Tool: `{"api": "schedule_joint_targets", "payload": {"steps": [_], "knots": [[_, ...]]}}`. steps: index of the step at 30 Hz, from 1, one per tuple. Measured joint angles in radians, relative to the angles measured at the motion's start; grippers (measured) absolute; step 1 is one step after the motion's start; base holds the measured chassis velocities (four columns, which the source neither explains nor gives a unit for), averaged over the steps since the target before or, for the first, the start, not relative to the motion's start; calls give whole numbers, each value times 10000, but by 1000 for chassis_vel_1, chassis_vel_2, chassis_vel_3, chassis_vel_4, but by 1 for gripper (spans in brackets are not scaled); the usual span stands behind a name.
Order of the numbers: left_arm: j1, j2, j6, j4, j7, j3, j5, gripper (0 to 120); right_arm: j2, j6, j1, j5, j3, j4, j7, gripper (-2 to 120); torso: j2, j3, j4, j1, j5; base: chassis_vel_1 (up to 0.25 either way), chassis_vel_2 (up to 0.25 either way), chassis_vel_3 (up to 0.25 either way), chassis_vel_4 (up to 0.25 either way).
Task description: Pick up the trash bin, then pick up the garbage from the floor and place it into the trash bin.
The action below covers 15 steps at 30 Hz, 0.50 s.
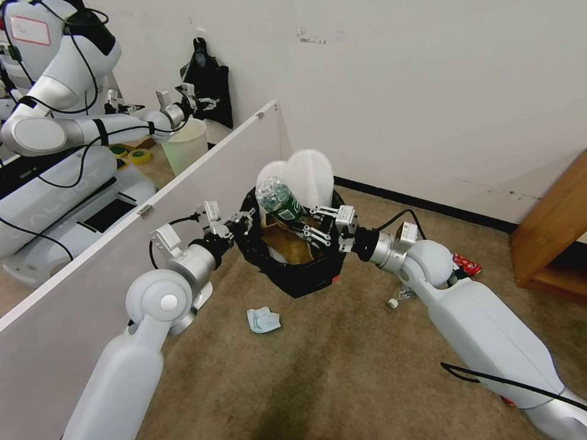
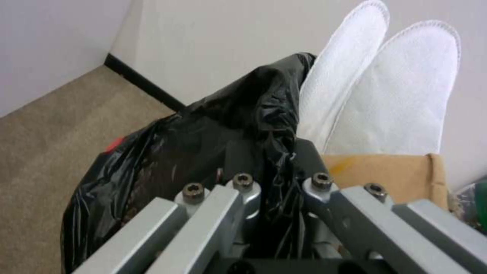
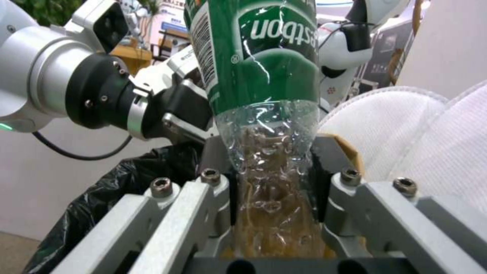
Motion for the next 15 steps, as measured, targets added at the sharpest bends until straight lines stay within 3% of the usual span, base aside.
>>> {"api": "schedule_joint_targets", "payload": {"steps": [4, 7, 8, 10, 12, 15], "knots": [[0, -11, 0, 0, 2, 0, 6, 4, -12, 6, -8, -12, 34, 4, 15, 30, 0, 0, 0, 0, 0, 0, 0, 0, 0], [-3, -27, 0, 0, 4, 1, 21, 4, -36, 18, -18, -25, 84, 23, 62, 45, -1, 0, 0, 0, 0, 0, 0, 0, 0], [-3, -27, 0, 0, 4, 1, 21, 4, -36, 18, -18, -25, 84, 23, 62, 45, -1, 0, 0, 0, 0, 0, 0, 0, 0], [-9, -33, 0, 1, 9, 1, 33, 4, -50, 25, -29, -27, 117, 31, 99, 59, 0, 0, 0, 0, 0, 0, 0, 0, 0], [-9, -33, 0, 1, 10, 0, 35, 4, -54, 28, -31, -28, 125, 31, 101, 61, 0, 0, 0, 0, 0, 0, 0, 0, 0], [-13, -36, 0, 6, 12, -12, 40, 4, -71, 36, -46, -31, 143, 39, 111, 74, 0, 0, 0, 0, 0, 0, 0, 0, 0]]}}
